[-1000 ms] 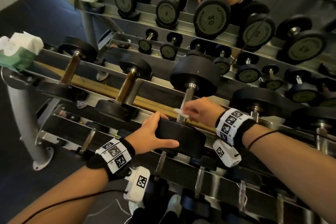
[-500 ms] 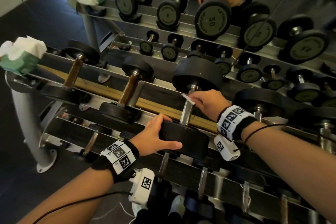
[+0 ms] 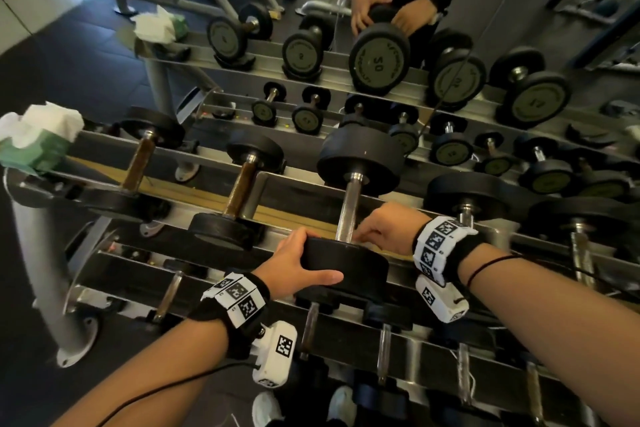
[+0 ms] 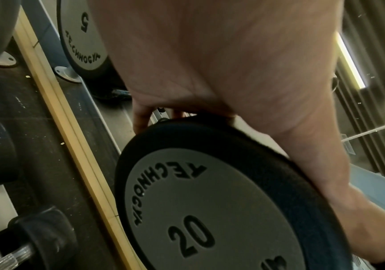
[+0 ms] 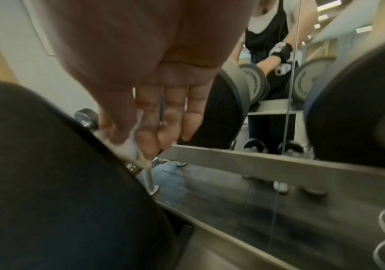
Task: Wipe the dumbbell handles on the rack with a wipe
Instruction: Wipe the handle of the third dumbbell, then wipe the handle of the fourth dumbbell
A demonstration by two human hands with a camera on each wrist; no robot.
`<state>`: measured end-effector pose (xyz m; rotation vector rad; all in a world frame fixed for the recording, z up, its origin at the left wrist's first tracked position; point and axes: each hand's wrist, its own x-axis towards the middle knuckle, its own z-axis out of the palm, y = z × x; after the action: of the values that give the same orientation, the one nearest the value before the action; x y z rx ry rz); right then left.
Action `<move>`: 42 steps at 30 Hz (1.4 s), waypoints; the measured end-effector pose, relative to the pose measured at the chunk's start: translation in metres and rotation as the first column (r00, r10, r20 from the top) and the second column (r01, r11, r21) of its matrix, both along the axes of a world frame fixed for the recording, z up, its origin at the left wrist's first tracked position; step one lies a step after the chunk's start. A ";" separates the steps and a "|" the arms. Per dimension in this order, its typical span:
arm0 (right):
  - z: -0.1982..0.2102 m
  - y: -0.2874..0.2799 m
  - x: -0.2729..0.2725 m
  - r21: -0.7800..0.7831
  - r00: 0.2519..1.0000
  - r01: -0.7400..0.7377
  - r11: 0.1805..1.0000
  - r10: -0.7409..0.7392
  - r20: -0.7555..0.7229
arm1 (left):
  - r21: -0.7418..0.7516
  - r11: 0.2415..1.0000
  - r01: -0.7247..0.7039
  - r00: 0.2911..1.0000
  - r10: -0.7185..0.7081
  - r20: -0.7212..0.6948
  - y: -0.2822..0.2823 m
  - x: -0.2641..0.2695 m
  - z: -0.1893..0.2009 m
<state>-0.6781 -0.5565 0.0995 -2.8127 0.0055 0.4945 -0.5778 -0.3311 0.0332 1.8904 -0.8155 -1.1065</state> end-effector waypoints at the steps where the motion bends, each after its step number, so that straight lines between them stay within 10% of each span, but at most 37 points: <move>1: 0.004 -0.001 -0.006 -0.053 1.000 0.012 0.999 -0.013 -0.017 | 0.009 1.000 -0.003 1.000 0.002 0.022 0.000 0.000 0.002; 5: 0.020 -0.014 -0.042 -0.014 0.965 0.250 0.968 -0.248 0.090 | 0.058 0.998 0.034 0.999 -0.035 0.023 -0.002 0.002 0.015; 10: 0.035 -0.030 -0.087 0.245 0.721 0.589 0.770 -0.638 0.272 | 0.204 0.966 0.159 0.978 -0.182 0.101 -0.013 0.009 0.044; 17: 0.057 -0.054 -0.134 0.317 0.626 0.673 0.669 -0.742 0.239 | -0.009 0.987 0.161 0.887 -0.141 0.439 -0.056 -0.017 0.083; 25: 0.035 -0.104 -0.188 0.508 0.450 0.716 0.479 -0.873 0.189 | -0.154 0.963 0.221 0.890 -0.135 0.436 -0.116 -0.095 0.072; 32: -0.008 -0.134 -0.212 0.462 0.568 0.710 0.532 -0.820 0.072 | -0.007 0.973 0.231 0.908 -0.213 0.360 -0.155 -0.159 0.035; 42: -0.046 -0.148 -0.187 0.456 0.675 0.565 0.687 -0.703 0.223 | -0.046 0.999 -0.014 0.978 0.023 0.206 -0.159 -0.182 0.020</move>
<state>-0.8648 -0.7050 0.0534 -2.2727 0.7415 -0.2203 -0.7594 -0.4899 0.0528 1.9942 -0.9271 -0.8826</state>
